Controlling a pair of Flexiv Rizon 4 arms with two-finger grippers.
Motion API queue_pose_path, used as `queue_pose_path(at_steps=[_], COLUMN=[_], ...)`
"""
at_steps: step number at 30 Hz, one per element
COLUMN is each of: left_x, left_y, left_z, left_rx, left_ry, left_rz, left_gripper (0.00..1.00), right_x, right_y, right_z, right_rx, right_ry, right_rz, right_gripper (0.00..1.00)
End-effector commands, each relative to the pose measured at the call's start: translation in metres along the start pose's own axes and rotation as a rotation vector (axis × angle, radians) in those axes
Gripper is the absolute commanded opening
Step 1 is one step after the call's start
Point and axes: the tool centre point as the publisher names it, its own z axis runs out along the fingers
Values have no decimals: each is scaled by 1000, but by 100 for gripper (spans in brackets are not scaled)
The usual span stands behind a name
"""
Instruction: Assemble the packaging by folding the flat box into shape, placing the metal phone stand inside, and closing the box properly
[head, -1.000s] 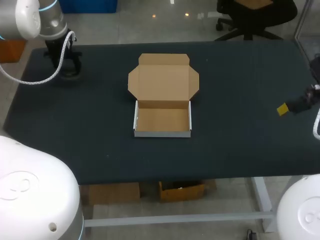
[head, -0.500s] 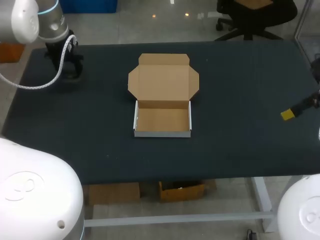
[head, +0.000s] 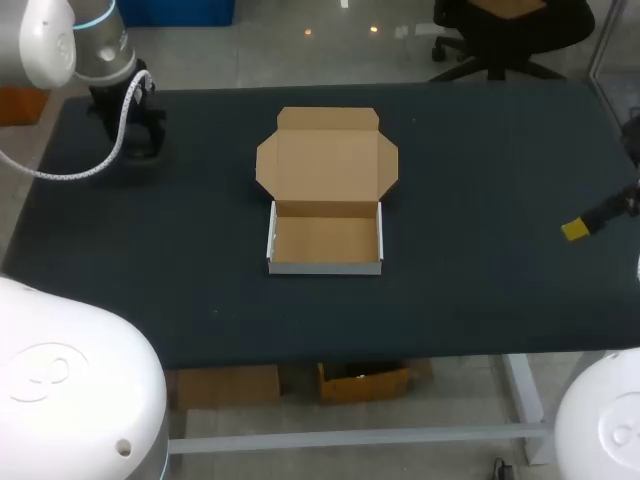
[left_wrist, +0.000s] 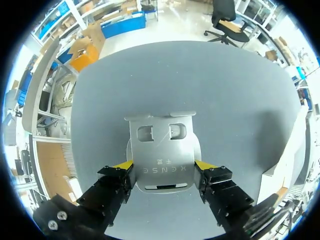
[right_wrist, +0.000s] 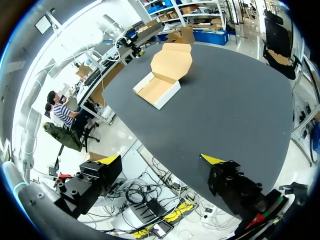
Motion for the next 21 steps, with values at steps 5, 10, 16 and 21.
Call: queue_pose_path(at_steps=[5, 10, 16, 21], left_x=[15, 26, 36, 47], left_y=[7, 15, 25, 37], left_z=[-10, -17, -25, -31], left_rx=[22, 35, 45, 57], left_ry=[-19, -27, -38, -46], left_rz=[12, 40, 60, 88], left_gripper=[0, 0, 0, 0], right_x=[8, 7, 3, 1], right_y=[16, 14, 0, -14], right_z=[17, 28, 33, 33], right_rx=[3, -2, -7, -5], right_ry=[-71, -67, -79, -68], right_rz=[-259, -374, -430, -446], right_gripper=[100, 100, 100, 100])
